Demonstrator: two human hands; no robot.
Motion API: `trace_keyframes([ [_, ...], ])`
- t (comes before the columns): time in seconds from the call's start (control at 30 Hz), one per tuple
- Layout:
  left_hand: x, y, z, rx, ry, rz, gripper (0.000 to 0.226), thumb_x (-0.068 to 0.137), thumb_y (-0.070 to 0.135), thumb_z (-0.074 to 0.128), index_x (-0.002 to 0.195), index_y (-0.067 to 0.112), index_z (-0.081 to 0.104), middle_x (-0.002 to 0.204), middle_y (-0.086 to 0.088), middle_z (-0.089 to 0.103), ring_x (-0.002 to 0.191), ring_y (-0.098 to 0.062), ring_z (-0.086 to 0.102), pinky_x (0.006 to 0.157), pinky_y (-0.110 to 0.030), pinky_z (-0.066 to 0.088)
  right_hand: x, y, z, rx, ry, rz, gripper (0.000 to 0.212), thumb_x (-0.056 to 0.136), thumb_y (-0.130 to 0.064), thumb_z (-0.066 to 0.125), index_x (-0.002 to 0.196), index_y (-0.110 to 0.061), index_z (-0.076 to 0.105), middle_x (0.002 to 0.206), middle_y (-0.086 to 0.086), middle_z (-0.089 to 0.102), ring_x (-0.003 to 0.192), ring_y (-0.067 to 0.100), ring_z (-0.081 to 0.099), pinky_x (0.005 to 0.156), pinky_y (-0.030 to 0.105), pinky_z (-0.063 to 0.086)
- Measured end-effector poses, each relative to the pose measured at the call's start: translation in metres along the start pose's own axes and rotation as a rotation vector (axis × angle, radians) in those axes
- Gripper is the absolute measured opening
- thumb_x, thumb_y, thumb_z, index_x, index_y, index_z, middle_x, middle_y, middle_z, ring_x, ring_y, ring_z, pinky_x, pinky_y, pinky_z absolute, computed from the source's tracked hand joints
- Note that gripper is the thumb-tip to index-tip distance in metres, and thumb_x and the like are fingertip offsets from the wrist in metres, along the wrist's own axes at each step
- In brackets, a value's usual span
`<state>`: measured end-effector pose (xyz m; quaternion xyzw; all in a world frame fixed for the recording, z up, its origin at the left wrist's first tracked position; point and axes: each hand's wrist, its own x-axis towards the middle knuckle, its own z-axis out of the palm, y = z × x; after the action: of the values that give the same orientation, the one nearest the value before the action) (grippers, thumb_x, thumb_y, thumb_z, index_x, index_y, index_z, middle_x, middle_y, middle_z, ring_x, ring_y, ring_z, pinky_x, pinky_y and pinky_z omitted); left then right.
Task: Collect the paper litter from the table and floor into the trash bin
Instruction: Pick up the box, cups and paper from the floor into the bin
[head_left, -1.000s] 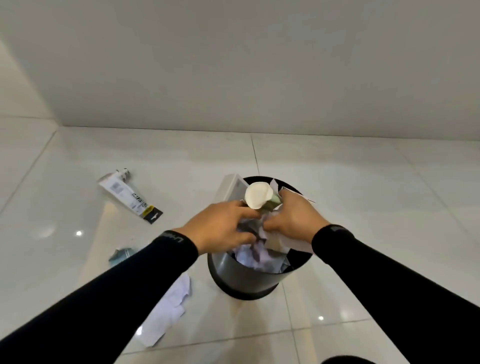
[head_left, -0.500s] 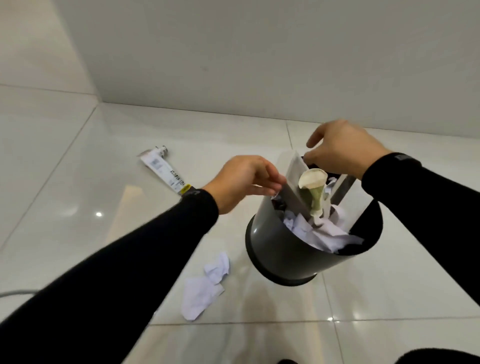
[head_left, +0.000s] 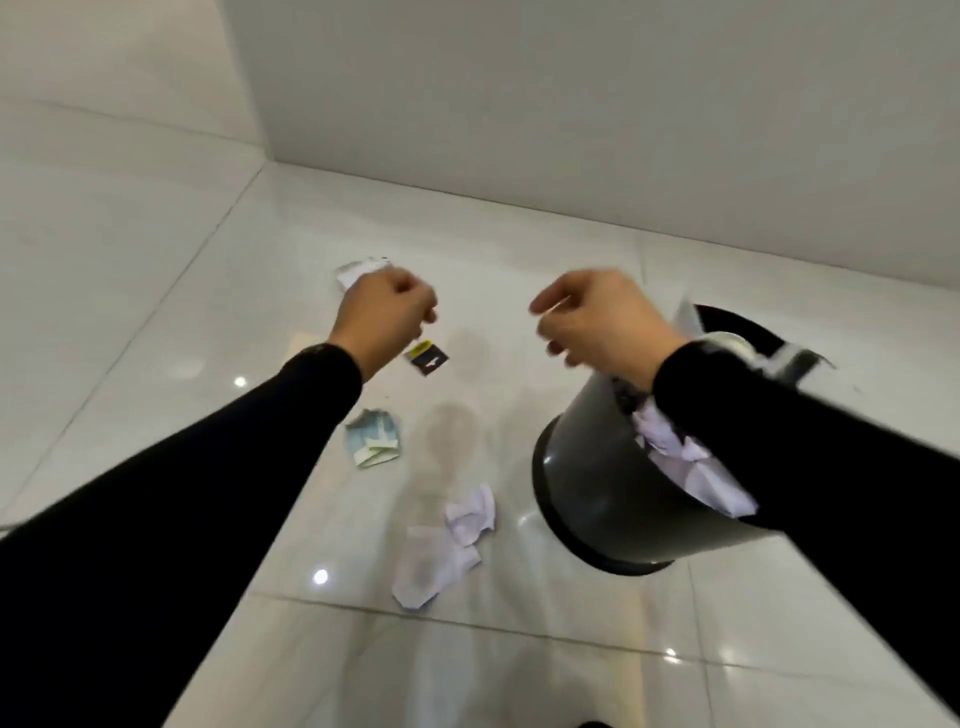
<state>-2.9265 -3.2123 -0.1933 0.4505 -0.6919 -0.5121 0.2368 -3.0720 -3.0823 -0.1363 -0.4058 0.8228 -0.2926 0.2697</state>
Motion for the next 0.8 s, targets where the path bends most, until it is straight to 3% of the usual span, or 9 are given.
trace_keyframes([
  [0.07,-0.002,-0.048,-0.020,0.190,0.109,-0.102,0.015,0.079,0.017,0.053,0.074,0.009,0.064,0.083,-0.011,0.070,0.077,-0.027,0.065,0.071,-0.033,0.054,0.008,0.012,0.054,-0.129,-0.096,0.018,0.019,0.078,-0.016,0.064,0.096,-0.017,0.067,0.093,0.008,0.070,0.088,0.024,0.064,0.080,0.027,0.048],
  [0.2,-0.006,-0.126,-0.033,0.445,0.069,-0.244,0.025,0.081,0.029,0.060,0.102,0.019,0.065,0.109,-0.008,0.066,0.097,-0.024,0.059,0.080,-0.030,0.043,-0.010,0.064,0.153,-0.215,-0.269,0.208,0.083,0.064,-0.053,0.075,0.136,-0.024,0.044,0.140,0.012,0.043,0.126,0.027,0.046,0.101,0.031,0.039],
  [0.3,-0.008,-0.162,-0.022,0.749,-0.206,-0.186,0.067,0.080,0.044,0.064,0.139,0.029,0.039,0.151,-0.014,0.028,0.133,-0.035,0.032,0.108,-0.041,0.032,-0.041,0.103,0.207,-0.387,-0.472,0.370,0.129,0.039,-0.079,0.068,0.146,-0.040,0.008,0.156,0.014,-0.008,0.144,0.037,0.003,0.111,0.055,0.025],
  [0.37,-0.004,-0.178,-0.007,0.841,-0.327,-0.074,0.083,0.076,0.051,0.065,0.146,0.035,0.022,0.159,-0.013,-0.001,0.142,-0.036,0.012,0.114,-0.048,0.023,-0.053,0.116,0.234,-0.532,-0.508,0.412,0.138,0.035,-0.082,0.063,0.145,-0.041,-0.008,0.154,0.014,-0.024,0.142,0.039,-0.015,0.108,0.063,0.017],
  [0.43,0.001,-0.188,0.008,0.917,-0.431,0.020,0.084,0.075,0.052,0.066,0.145,0.036,0.022,0.159,-0.010,-0.011,0.144,-0.033,0.007,0.112,-0.049,0.025,-0.057,0.119,0.248,-0.632,-0.465,0.412,0.128,0.045,-0.077,0.063,0.145,-0.040,-0.009,0.155,0.013,-0.019,0.142,0.037,-0.014,0.107,0.061,0.015],
  [0.5,0.004,-0.196,0.016,0.975,-0.451,0.095,0.071,0.075,0.044,0.067,0.138,0.031,0.037,0.155,-0.011,0.010,0.136,-0.031,0.022,0.104,-0.043,0.034,-0.055,0.127,0.250,-0.621,-0.383,0.323,0.096,0.061,-0.068,0.060,0.141,-0.042,0.015,0.153,0.009,0.002,0.142,0.028,0.002,0.109,0.048,0.018],
  [0.57,0.008,-0.201,0.016,0.927,-0.345,0.141,0.055,0.075,0.042,0.065,0.123,0.022,0.047,0.133,-0.009,0.038,0.117,-0.030,0.040,0.092,-0.036,0.041,-0.051,0.133,0.245,-0.549,-0.339,0.192,0.056,0.079,-0.055,0.054,0.130,-0.035,0.040,0.144,0.002,0.025,0.134,0.020,0.024,0.105,0.030,0.027],
  [0.63,0.016,-0.200,0.007,0.745,-0.197,0.086,0.049,0.076,0.040,0.062,0.119,0.019,0.048,0.115,-0.008,0.049,0.103,-0.028,0.050,0.083,-0.032,0.042,-0.036,0.130,0.237,-0.505,-0.318,0.081,0.034,0.091,-0.037,0.045,0.122,-0.024,0.049,0.133,0.001,0.041,0.123,0.015,0.041,0.094,0.023,0.035],
  [0.8,0.054,-0.198,-0.049,0.703,0.168,0.014,0.031,0.089,0.033,0.050,0.115,0.019,0.060,0.108,-0.013,0.057,0.097,-0.036,0.059,0.078,-0.034,0.043,0.081,0.077,0.220,-0.138,0.066,0.051,0.023,0.091,-0.009,0.045,0.111,-0.011,0.058,0.109,0.013,0.064,0.104,0.028,0.059,0.083,0.024,0.037],
])
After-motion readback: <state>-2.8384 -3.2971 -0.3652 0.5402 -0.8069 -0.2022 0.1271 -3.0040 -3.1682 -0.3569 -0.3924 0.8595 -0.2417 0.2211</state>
